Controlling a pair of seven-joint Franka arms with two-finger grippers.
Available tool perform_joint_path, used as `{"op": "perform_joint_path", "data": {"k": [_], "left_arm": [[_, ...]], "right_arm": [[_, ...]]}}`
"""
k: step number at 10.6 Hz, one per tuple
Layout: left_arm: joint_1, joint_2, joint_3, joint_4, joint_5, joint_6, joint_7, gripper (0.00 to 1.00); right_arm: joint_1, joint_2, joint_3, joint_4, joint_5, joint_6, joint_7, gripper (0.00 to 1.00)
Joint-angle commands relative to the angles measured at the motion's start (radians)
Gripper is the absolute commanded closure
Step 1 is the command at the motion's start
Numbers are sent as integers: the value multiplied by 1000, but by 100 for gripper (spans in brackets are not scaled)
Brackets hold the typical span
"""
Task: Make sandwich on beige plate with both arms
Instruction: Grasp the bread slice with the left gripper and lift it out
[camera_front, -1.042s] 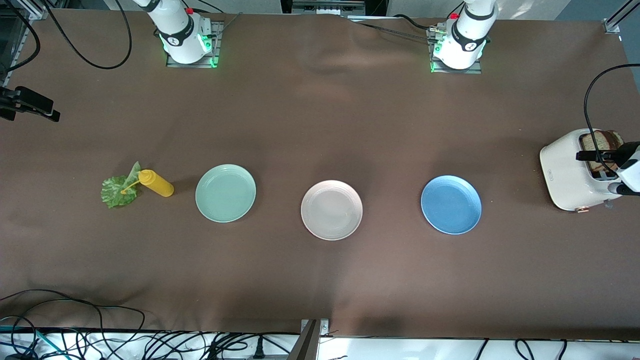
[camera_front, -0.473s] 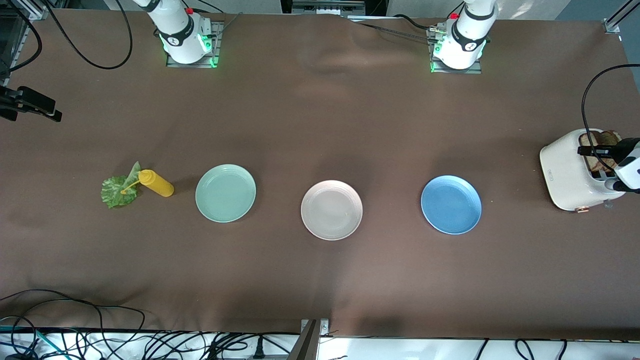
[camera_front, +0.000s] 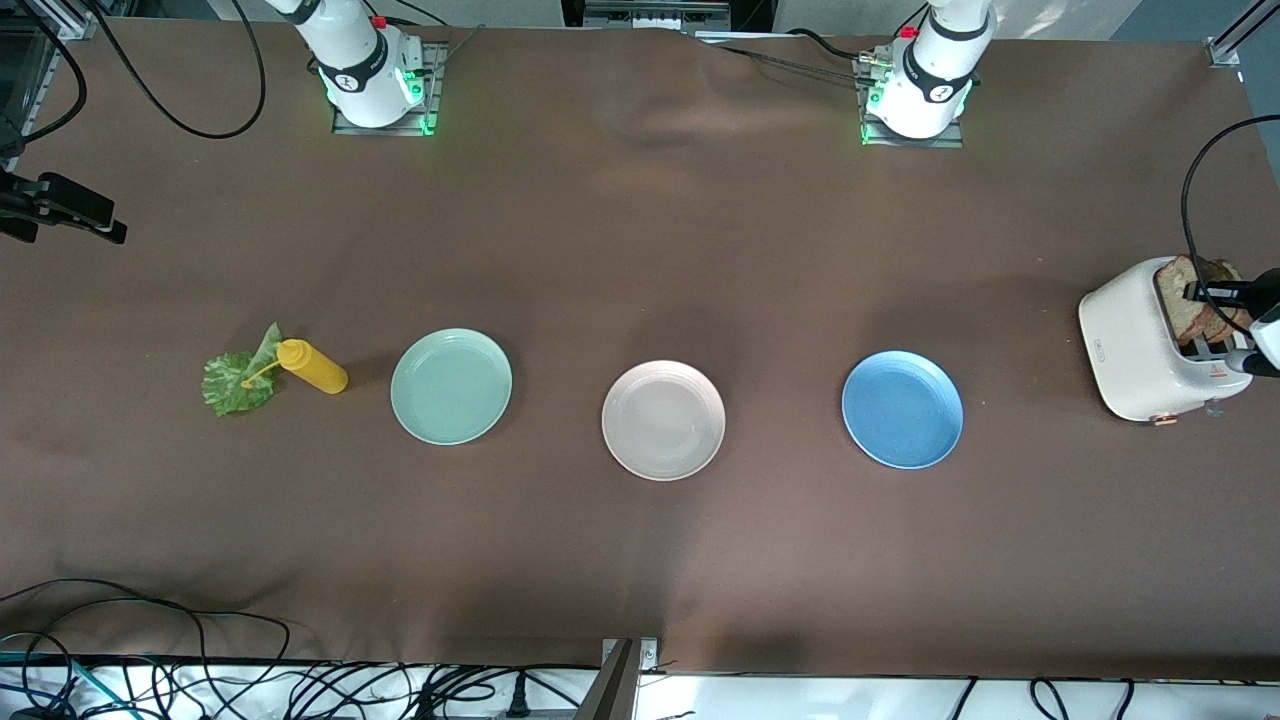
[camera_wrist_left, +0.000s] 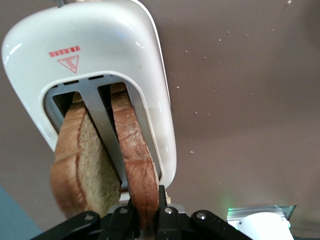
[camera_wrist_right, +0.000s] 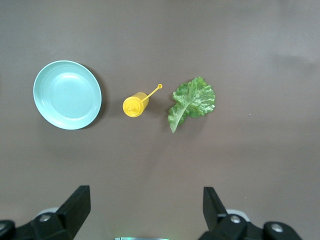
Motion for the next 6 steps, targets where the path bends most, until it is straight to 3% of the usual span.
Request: {"op": "perform_joint_path", "data": {"k": [1,4,6], "left_arm": [[-8,-8,-16,108,31,-143,51,100],[-39,-8,-19,184,8,-221,94,100],[-88,-8,-16,225,-100,-266,77,100]], "right_arm": [[5,-4,2,7,-9,-10,-9,0],[4,-4,0,5,-9,-11,-9,0],[4,-4,2,7,-9,-27,-9,0]]}}
